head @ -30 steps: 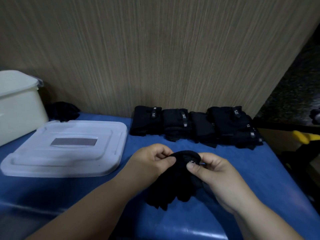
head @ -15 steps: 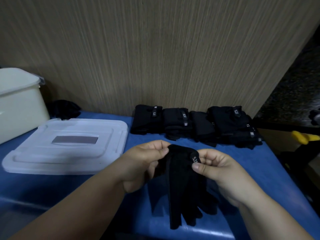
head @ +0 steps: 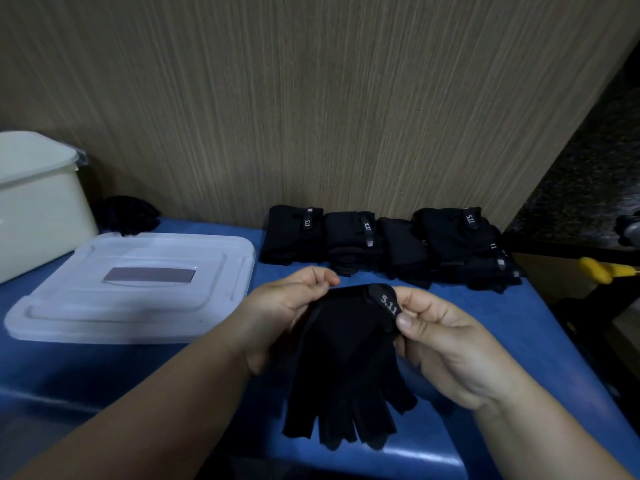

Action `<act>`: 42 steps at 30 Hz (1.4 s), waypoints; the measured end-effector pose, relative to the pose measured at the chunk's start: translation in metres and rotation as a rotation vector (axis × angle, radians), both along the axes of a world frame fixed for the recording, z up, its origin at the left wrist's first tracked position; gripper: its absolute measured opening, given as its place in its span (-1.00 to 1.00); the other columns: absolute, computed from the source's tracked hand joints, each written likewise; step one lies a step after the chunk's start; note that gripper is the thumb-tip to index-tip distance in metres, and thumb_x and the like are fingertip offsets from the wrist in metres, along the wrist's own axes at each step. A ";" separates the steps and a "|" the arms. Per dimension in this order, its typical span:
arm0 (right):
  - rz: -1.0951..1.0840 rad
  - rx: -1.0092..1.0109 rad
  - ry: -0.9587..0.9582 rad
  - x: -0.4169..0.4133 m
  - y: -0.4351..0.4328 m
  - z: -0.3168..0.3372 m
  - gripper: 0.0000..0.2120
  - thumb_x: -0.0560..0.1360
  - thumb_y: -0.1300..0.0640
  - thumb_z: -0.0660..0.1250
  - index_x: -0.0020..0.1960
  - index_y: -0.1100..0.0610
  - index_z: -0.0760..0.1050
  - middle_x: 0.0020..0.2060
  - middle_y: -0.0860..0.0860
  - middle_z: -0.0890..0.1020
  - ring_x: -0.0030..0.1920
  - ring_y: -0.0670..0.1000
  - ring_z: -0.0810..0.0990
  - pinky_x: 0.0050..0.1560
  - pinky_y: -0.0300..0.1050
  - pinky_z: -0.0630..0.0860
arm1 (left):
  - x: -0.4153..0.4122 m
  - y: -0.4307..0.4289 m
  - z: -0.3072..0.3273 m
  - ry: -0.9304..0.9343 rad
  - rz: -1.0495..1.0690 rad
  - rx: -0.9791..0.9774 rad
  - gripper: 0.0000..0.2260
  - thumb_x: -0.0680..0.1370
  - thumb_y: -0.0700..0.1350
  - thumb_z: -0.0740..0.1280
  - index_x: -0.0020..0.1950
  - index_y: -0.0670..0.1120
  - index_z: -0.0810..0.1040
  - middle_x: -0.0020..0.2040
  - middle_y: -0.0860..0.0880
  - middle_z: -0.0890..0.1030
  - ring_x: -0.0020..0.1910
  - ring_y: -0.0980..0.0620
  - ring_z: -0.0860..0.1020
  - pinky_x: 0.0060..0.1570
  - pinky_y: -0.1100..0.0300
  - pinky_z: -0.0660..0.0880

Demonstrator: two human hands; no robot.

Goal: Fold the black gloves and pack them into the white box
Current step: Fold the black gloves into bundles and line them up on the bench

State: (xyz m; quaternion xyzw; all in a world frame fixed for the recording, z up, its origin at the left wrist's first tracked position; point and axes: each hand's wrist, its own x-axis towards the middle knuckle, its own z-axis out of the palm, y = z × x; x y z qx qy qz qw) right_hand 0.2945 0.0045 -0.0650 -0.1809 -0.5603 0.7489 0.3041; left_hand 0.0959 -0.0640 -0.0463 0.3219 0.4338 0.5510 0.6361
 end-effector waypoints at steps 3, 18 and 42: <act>0.038 -0.038 0.063 -0.001 -0.001 0.001 -0.64 0.39 0.26 0.37 0.18 0.23 0.56 0.05 0.22 0.62 0.06 0.17 0.58 0.12 0.00 0.50 | 0.002 0.001 -0.004 0.041 -0.005 0.007 -0.82 0.63 -0.22 0.15 -0.01 -0.08 0.55 -0.30 -0.13 0.51 -0.51 0.09 0.46 -0.50 0.29 0.44; -0.059 -0.007 0.031 -0.005 -0.007 0.008 -0.68 0.30 0.38 0.19 -0.16 0.13 0.65 -0.22 0.12 0.64 -0.23 -0.02 0.61 -0.21 -0.24 0.54 | 0.009 0.007 -0.013 0.228 0.103 0.005 -0.77 0.63 -0.33 0.12 -0.08 -0.09 0.50 -0.30 -0.03 0.52 -0.36 0.10 0.45 -0.31 0.25 0.40; -0.440 0.340 -0.292 0.003 0.004 0.006 -0.83 0.36 -0.02 0.34 -0.11 -0.04 0.64 -0.24 -0.05 0.63 -0.18 -0.09 0.56 -0.10 -0.25 0.48 | 0.006 0.005 -0.019 0.196 -0.079 -0.097 -0.82 0.55 -0.25 0.31 0.14 -0.16 0.58 0.03 -0.19 0.67 -0.02 -0.08 0.65 -0.01 0.08 0.56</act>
